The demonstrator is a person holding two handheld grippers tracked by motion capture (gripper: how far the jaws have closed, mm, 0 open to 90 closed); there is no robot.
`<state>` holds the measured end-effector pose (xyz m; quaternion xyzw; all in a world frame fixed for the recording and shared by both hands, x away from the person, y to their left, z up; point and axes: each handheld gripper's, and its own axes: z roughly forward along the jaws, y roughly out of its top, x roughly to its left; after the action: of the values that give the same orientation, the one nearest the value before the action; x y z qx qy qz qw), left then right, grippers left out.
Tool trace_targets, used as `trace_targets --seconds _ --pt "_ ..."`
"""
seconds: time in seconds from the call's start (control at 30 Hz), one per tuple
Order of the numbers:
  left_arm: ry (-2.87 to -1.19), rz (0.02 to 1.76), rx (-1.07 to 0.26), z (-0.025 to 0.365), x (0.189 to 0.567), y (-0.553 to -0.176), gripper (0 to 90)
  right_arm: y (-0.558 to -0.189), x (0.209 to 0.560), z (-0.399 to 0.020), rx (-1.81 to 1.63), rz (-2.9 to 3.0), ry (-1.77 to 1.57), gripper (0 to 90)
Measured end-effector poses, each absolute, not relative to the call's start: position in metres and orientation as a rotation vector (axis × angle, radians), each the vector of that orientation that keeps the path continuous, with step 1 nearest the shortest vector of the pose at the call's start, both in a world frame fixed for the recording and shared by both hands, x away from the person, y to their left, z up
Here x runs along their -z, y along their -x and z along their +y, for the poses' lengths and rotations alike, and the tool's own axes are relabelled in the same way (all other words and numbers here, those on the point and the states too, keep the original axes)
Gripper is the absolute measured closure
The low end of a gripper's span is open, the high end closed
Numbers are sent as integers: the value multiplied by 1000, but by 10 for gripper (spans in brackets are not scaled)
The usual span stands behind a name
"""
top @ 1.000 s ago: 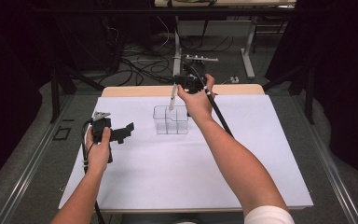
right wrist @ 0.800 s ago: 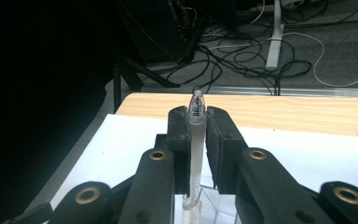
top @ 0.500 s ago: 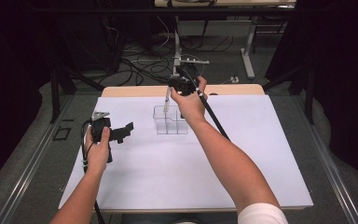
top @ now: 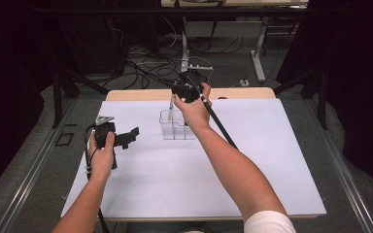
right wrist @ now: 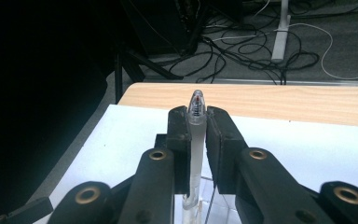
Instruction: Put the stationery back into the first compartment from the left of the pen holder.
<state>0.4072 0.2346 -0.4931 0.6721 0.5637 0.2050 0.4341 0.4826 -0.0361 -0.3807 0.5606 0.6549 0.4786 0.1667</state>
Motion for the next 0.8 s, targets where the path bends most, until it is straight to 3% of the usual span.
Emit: trace_targets --seconds 0.8 --pt "-1675 1403 -509 235 494 -408 9 -486 407 -23 -1311 1912 -1612 805"
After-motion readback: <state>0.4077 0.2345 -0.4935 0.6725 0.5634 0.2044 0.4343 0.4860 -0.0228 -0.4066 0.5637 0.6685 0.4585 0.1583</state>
